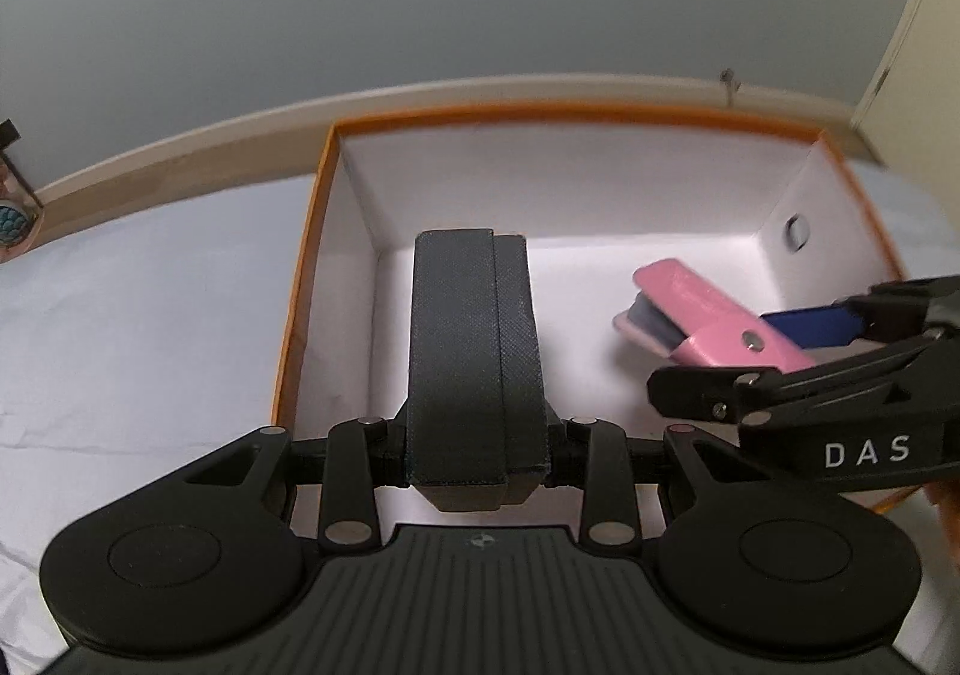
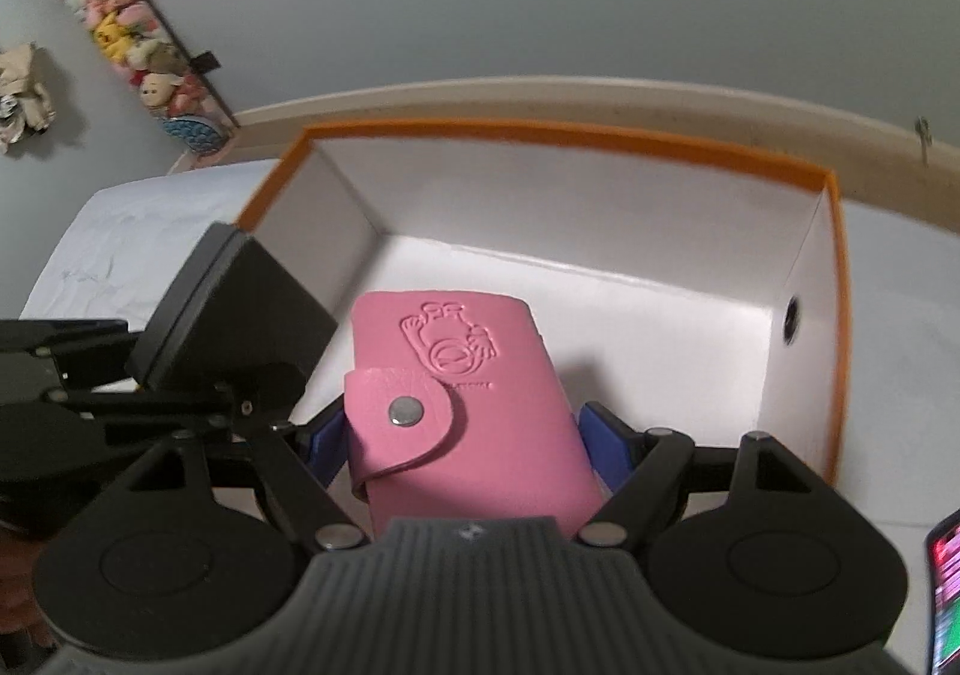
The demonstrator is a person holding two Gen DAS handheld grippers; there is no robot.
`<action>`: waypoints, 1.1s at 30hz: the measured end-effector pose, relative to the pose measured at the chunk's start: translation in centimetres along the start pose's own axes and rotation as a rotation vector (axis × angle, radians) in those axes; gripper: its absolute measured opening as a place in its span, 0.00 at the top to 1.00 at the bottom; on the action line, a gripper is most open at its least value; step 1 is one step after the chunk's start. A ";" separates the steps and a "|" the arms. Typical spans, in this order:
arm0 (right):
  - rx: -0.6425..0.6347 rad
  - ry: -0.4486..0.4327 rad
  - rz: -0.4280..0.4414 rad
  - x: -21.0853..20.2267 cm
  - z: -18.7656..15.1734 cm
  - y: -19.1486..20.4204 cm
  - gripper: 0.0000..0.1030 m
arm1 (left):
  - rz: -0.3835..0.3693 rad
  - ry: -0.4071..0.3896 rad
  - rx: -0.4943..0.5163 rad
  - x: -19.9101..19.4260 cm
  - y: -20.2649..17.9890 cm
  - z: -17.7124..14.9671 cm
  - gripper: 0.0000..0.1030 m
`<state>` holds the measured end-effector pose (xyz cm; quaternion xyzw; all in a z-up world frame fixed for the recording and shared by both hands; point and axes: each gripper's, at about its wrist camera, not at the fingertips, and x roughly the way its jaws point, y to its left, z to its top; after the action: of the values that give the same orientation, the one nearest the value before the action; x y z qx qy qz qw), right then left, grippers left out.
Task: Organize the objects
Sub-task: 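Lift and carry grey case with left tool while right tool carries wallet to orange box, then lower and release grey case in box while right tool releases pink wallet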
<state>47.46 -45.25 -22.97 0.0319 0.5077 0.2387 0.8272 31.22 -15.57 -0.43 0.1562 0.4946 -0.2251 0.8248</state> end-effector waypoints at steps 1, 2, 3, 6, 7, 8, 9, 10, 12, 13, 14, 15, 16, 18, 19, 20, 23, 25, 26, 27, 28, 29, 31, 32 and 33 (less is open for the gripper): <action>0.009 0.011 -0.003 0.4 0.0 0.0 0.23 | 0.006 0.015 0.004 0.4 0.0 0.0 0.63; 0.019 0.019 -0.006 0.8 0.1 0.0 0.23 | 0.012 0.030 0.008 0.7 0.1 -0.1 0.63; 0.029 0.027 -0.008 1.2 0.0 0.1 0.23 | 0.015 0.042 0.012 0.9 0.0 -0.1 0.63; 0.071 0.047 -0.006 2.1 -0.1 0.2 0.23 | 0.017 0.067 0.015 1.7 0.3 -0.2 0.63; 0.092 0.056 -0.001 2.4 -0.1 0.1 0.23 | 0.024 0.065 0.021 1.8 0.3 -0.3 0.63; 0.118 0.064 0.008 2.6 -0.1 -0.1 0.23 | 0.032 0.063 0.027 1.6 0.4 -0.6 0.63; 0.148 0.070 0.020 2.8 0.0 -0.3 0.23 | 0.030 0.062 0.032 1.9 0.8 -0.3 0.63; 0.170 0.071 0.034 2.9 0.1 -0.4 0.23 | 0.032 0.061 0.042 2.1 1.0 0.0 0.63; 0.205 0.086 0.050 3.2 0.2 -0.3 0.23 | 0.049 0.064 0.075 2.1 0.5 -0.3 0.63; 0.216 0.095 0.054 3.3 0.1 -0.1 0.23 | 0.059 0.066 0.094 2.2 0.2 -0.5 0.63; 0.224 0.105 0.061 3.4 0.1 0.1 0.23 | 0.073 0.067 0.118 2.3 -0.2 -0.7 0.63; 0.230 0.111 0.063 3.4 -0.1 0.2 0.23 | 0.086 0.070 0.140 2.4 -0.5 -1.0 0.63; 0.234 0.117 0.061 3.5 -0.1 0.4 0.23 | 0.098 0.071 0.158 2.5 -0.8 -1.2 0.63; 0.226 0.119 0.048 3.6 -0.3 1.0 0.23 | 0.120 0.073 0.187 2.7 -1.3 -1.6 0.63; 0.221 0.118 0.039 3.7 -0.4 1.3 0.23 | 0.128 0.073 0.195 2.8 -1.4 -1.8 0.63; 0.216 0.118 0.031 3.8 -0.5 1.5 0.23 | 0.134 0.073 0.202 2.9 -1.6 -1.9 0.63; 0.197 0.112 0.006 3.9 -0.6 2.1 0.22 | 0.146 0.074 0.225 3.3 -2.0 -2.2 0.61; 0.189 0.112 -0.005 3.8 -0.5 2.4 0.22 | 0.156 0.065 0.233 3.4 -2.3 -2.4 0.58; 0.193 0.119 -0.007 3.7 -0.4 2.4 0.22 | 0.158 0.058 0.234 3.6 -2.5 -2.0 0.53; 0.200 0.127 -0.008 3.7 -0.4 2.4 0.22 | 0.160 0.056 0.230 3.5 -2.0 -1.9 0.49; 0.206 0.134 -0.007 3.7 -0.4 2.3 0.21 | 0.160 0.053 0.226 3.2 -1.5 -2.0 0.44; 0.210 0.135 -0.005 3.7 -0.4 2.2 0.21 | 0.160 0.047 0.229 3.3 -1.5 -1.6 0.41; 0.217 0.133 0.000 3.4 -0.4 2.1 0.21 | 0.163 0.041 0.233 3.3 -1.5 -1.6 0.35; 0.218 0.133 0.006 3.3 -0.4 2.1 0.21 | 0.161 0.042 0.232 3.3 -1.5 -1.6 0.33; 0.221 0.129 0.012 3.2 -0.4 2.0 0.20 | 0.158 0.042 0.231 3.3 -1.5 -1.6 0.32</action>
<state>47.60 -42.21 -25.16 0.1104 0.5831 0.1877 0.7827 30.61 -16.81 -4.12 0.2934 0.4688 -0.2114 0.8059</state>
